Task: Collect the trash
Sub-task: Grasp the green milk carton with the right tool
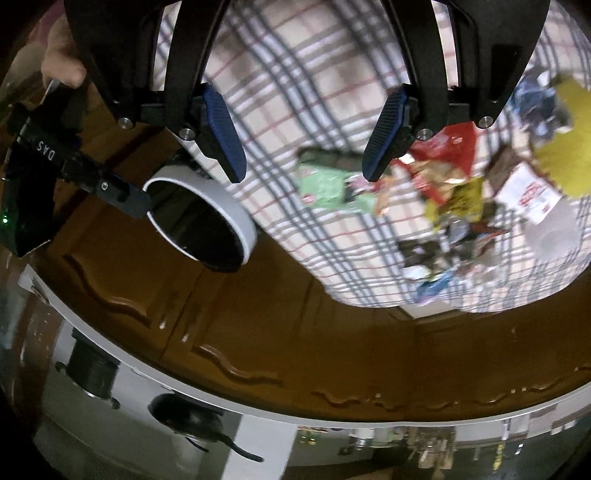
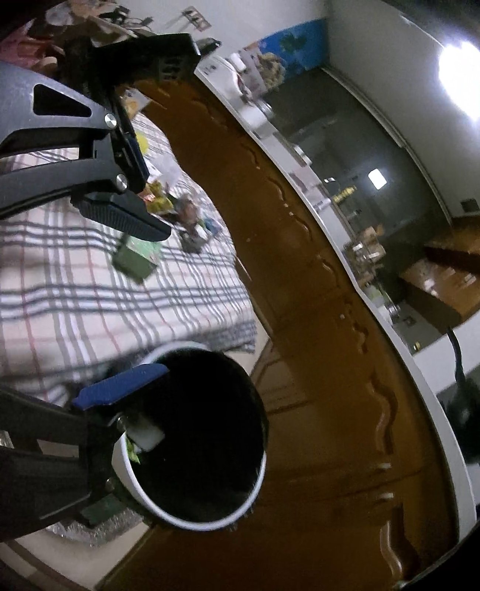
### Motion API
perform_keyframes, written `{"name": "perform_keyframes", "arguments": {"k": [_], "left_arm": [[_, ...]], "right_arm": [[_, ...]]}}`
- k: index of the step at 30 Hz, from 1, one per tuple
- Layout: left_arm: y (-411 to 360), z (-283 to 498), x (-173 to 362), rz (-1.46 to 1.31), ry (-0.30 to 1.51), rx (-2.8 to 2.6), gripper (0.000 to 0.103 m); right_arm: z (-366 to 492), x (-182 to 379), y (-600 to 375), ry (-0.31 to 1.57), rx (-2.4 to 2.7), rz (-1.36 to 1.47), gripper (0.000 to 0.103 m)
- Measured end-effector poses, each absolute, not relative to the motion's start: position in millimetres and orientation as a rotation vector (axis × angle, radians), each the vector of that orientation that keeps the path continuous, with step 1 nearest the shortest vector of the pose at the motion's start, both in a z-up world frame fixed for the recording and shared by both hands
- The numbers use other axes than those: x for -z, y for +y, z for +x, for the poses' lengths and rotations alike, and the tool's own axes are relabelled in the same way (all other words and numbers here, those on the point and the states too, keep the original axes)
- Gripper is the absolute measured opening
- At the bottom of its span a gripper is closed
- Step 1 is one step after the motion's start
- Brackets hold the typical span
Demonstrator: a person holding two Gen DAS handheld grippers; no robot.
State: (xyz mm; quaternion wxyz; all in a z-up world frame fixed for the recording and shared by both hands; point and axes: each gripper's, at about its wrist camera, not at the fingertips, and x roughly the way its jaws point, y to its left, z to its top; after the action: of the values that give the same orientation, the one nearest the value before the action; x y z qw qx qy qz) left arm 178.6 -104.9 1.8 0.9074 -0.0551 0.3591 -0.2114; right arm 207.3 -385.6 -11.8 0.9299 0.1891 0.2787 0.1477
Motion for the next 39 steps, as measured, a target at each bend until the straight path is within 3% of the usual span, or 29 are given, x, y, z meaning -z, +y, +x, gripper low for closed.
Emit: {"name": "perform_keyframes", "arguments": {"k": [12, 20, 28, 39], "left_arm": [[-44, 165, 7, -0.175, 0.756, 0.335, 0.066], [-33, 170, 15, -0.145, 0.79, 0.313, 0.077], [-30, 187, 22, -0.055, 0.823, 0.32, 0.081], [-27, 224, 46, -0.057, 0.931, 0.36, 0.081]], "right_arm": [[218, 21, -341, 0.607, -0.402, 0.289, 0.087], [236, 21, -315, 0.638, -0.462, 0.112, 0.099], [263, 28, -279, 0.702, -0.57, -0.125, 0.099], [311, 59, -253, 0.841, -0.68, -0.246, 0.098]]}}
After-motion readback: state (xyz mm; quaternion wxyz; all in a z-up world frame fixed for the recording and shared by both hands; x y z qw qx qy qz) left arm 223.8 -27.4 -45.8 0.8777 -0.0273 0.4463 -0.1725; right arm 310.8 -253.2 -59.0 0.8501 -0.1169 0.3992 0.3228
